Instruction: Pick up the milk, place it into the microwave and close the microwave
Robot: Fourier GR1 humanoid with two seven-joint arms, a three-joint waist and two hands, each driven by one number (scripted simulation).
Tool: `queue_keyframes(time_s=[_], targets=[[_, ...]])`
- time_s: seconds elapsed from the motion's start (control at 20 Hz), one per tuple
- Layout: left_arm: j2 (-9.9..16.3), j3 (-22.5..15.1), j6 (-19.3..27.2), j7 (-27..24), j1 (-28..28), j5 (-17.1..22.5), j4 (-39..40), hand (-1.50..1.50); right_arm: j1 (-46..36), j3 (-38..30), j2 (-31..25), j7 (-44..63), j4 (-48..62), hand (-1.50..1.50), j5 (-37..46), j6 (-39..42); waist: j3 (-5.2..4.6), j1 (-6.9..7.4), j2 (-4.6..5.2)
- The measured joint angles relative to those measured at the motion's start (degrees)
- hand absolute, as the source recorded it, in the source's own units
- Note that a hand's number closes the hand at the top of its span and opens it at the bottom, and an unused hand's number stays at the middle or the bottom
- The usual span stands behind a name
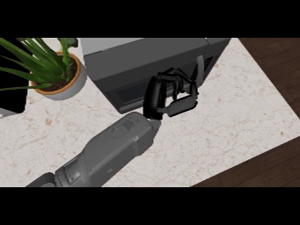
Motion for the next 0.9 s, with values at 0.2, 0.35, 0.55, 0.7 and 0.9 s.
queue_keyframes(time_s=[0.2, 0.35, 0.55, 0.7, 0.9], targets=[[0.0, -0.1, 0.0, -0.9, -0.1, 0.7, 0.1, 1.50, -0.1, 0.0, -0.7, 0.6, 0.0, -1.50, -1.2, 0.4, 0.00, -0.11, 0.08], [0.0, -0.5, -0.1, -1.4, -0.3, 1.1, 0.4, 1.50, -0.4, -0.2, -1.1, 0.8, 0.1, -1.50, -1.9, 0.5, 0.03, -0.02, 0.13], [0.0, -0.8, -0.1, -2.0, -0.5, 1.7, 0.6, 1.50, -0.9, -0.4, -2.0, 1.3, 0.0, -1.50, -2.7, 0.8, 0.03, -0.02, 0.15], [0.0, -1.3, -0.3, -2.4, -0.7, 1.9, 1.0, 1.50, -1.1, -0.3, -2.5, 1.6, -0.1, -1.50, -3.6, 1.3, 0.07, -0.10, 0.11], [0.0, -2.8, 0.3, -2.1, -1.6, 1.1, 2.7, 1.50, -1.4, 0.1, -2.9, 1.8, -0.4, -1.50, -5.4, 2.3, 0.24, -0.18, -0.12]])
